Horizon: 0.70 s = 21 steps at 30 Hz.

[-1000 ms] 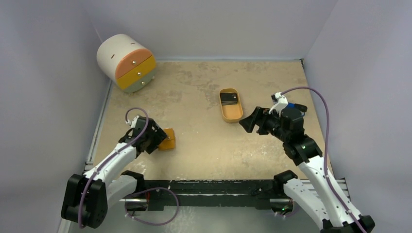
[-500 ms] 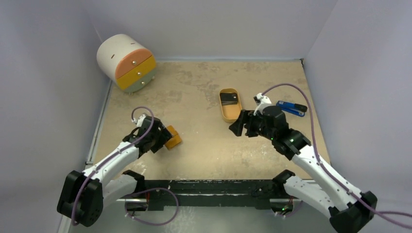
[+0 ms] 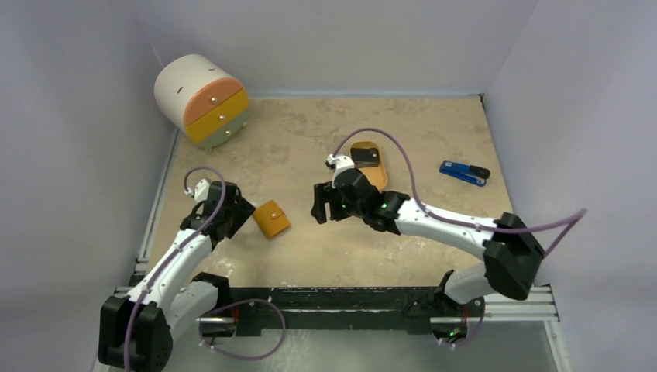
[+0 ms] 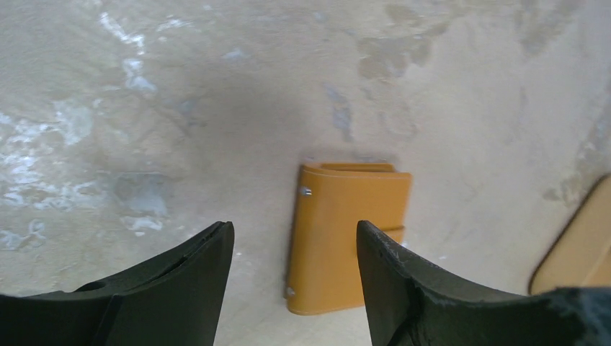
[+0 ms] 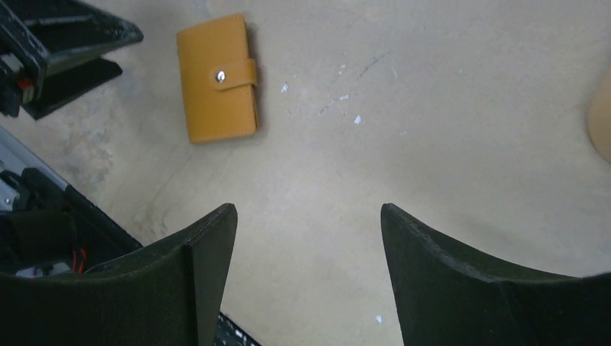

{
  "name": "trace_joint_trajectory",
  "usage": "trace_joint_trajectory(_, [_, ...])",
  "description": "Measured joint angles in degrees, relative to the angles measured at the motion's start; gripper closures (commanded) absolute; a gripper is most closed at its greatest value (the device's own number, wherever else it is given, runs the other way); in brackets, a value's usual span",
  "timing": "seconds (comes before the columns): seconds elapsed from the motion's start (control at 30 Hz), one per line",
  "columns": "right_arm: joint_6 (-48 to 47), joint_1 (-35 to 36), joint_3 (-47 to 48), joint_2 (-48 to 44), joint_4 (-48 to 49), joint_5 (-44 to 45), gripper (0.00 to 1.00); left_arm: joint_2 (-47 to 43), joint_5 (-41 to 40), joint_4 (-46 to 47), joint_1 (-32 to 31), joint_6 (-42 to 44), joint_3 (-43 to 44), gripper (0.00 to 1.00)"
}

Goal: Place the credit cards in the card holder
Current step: Move the card holder to the center of the board.

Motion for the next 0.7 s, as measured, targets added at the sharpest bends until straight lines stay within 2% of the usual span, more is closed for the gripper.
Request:
trace_joint_trajectory(0.1, [1.05,0.02,3.39,6.97,3.54,-0.02,0.28,0.92,1.81,0.72,2.89,-0.04,-2.21,0.39])
trace_joint_trajectory(0.37, [4.76,-0.15,11.15,18.56,9.27,-2.97,0.29,2.91,4.9,5.38,3.28,-0.33,-2.89,0.41])
trace_joint_trajectory(0.7, [6.16,-1.36,16.9,30.97,10.75,-11.13,0.45,5.09,8.48,9.68,3.39,-0.24,-6.38,0.5])
